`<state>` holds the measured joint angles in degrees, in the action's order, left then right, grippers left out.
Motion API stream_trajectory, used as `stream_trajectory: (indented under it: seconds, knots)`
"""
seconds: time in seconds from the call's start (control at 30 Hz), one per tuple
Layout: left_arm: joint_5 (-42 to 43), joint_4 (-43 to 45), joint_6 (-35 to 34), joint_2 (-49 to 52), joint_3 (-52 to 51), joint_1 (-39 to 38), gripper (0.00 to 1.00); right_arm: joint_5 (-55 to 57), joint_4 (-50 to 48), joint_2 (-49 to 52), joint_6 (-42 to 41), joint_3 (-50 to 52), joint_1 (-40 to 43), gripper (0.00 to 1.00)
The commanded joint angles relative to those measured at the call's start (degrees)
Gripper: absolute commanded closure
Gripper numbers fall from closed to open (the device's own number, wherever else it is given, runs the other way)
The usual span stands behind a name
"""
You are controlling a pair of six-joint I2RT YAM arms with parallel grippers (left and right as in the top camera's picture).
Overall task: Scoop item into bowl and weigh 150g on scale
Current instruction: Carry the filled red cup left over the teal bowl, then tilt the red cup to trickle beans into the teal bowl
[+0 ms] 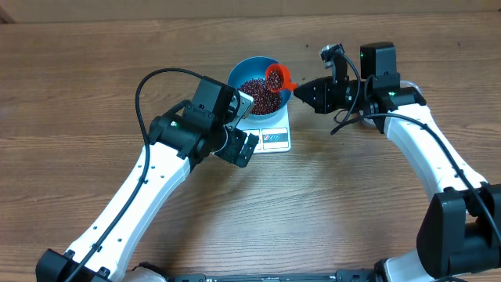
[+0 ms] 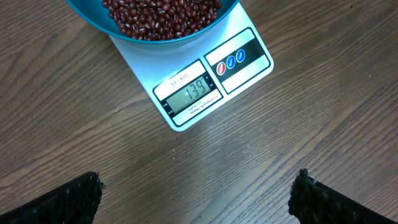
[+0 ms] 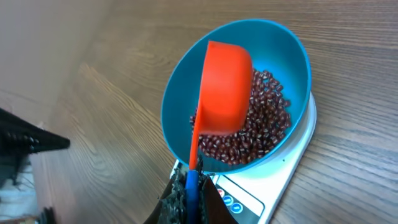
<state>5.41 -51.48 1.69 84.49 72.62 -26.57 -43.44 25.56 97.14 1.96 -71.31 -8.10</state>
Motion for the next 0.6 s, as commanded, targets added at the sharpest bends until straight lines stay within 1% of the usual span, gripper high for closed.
stream_trajectory:
  seconds: [0.0, 0.1, 0.17, 0.2, 0.23, 0.3, 0.57]
  knots:
    - [0.5, 0.1, 0.5, -1.3, 0.2, 0.3, 0.0, 2.4, -0.9, 0.3, 2.3, -0.8, -0.6, 0.96]
    - [0.5, 0.1, 0.5, -1.3, 0.2, 0.3, 0.0, 1.7, -1.5, 0.3, 3.1, -0.8, -0.6, 0.97]
    - [0.5, 0.1, 0.5, -1.3, 0.2, 0.3, 0.0, -0.3, 0.1, 0.3, 13.4, -0.8, -1.4, 0.96]
    - [0.5, 0.1, 0.5, -1.3, 0.2, 0.3, 0.0, 1.8, 0.5, 0.3, 16.2, -0.8, -2.0, 0.96]
    - [0.5, 0.1, 0.5, -1.3, 0.2, 0.3, 0.0, 4.4, 0.2, 0.3, 16.0, -0.8, -2.3, 0.96]
    - [0.5, 0.1, 0.5, -1.3, 0.2, 0.3, 0.0, 11.8, -1.7, 0.3, 10.7, -0.8, -3.2, 0.96]
    - [0.5, 0.1, 0.5, -1.3, 0.2, 0.3, 0.0, 12.3, -4.1, 0.3, 10.0, -0.8, -4.5, 0.96]
